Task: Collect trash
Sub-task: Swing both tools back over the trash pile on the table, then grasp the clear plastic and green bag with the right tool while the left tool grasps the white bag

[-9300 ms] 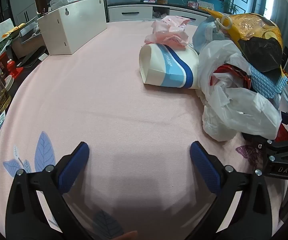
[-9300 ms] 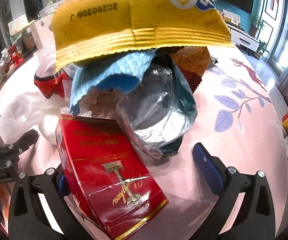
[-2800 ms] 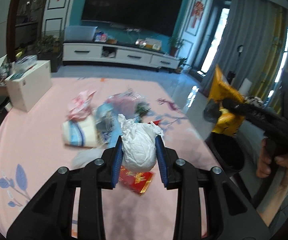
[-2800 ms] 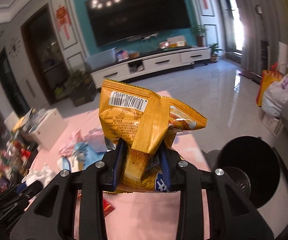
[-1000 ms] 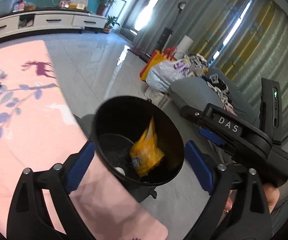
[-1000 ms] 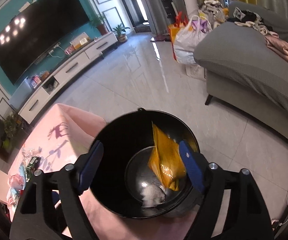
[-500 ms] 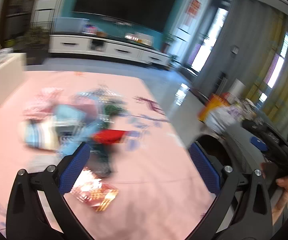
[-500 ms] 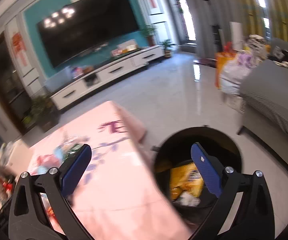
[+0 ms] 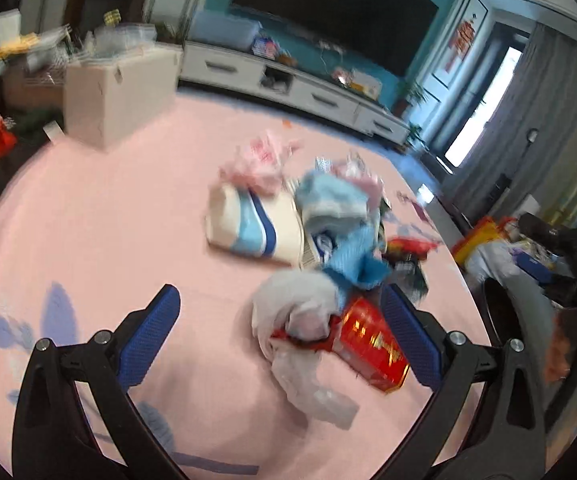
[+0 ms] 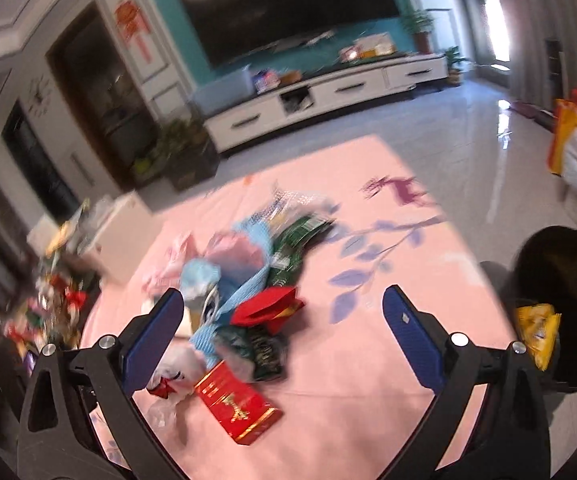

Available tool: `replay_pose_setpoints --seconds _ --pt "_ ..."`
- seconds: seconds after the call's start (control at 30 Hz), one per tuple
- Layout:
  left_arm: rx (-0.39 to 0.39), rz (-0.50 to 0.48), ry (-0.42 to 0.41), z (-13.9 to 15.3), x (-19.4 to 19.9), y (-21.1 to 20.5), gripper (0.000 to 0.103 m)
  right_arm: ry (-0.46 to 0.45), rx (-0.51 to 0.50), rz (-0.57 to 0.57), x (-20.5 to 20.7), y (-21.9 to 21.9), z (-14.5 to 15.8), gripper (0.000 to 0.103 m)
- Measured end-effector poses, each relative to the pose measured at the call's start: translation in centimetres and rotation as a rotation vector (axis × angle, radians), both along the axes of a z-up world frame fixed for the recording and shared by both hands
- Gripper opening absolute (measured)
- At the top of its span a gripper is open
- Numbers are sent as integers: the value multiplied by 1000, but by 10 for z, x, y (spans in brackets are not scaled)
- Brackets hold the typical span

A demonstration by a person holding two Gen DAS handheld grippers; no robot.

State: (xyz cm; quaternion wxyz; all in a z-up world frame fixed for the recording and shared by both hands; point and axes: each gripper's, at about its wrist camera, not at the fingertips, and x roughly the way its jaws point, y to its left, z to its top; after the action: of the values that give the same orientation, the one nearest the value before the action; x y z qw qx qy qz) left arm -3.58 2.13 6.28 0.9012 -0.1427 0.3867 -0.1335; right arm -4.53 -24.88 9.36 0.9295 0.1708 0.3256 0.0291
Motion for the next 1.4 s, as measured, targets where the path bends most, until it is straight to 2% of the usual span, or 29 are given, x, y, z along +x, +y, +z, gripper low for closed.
replay_pose_setpoints --seconds 0.23,0.6,0.7,0.8,0.9,0.97,1.07,1.17,1.4 --pt "-90 -13 46 -26 15 -5 100 100 14 115 31 42 -49 91" --pt "-83 -26 80 -44 23 -18 99 158 -26 150 49 61 -85 76" --pt "-90 -37 100 -49 24 -21 92 174 -29 151 53 63 -93 68" --pt "-101 -36 119 -54 25 -23 80 189 -30 142 55 63 -98 59" --pt "-120 -28 122 -57 25 -22 70 188 -38 140 54 62 -99 56" --pt "-146 -42 136 -59 26 -21 53 189 -40 145 52 62 -98 53" --pt "-168 -32 133 -61 23 -19 40 185 -47 147 49 62 -94 51" --pt "-164 -33 119 -57 18 -18 35 165 -56 149 42 60 -86 51" --pt "-166 -8 73 -37 8 -9 34 156 2 157 29 50 -71 53"
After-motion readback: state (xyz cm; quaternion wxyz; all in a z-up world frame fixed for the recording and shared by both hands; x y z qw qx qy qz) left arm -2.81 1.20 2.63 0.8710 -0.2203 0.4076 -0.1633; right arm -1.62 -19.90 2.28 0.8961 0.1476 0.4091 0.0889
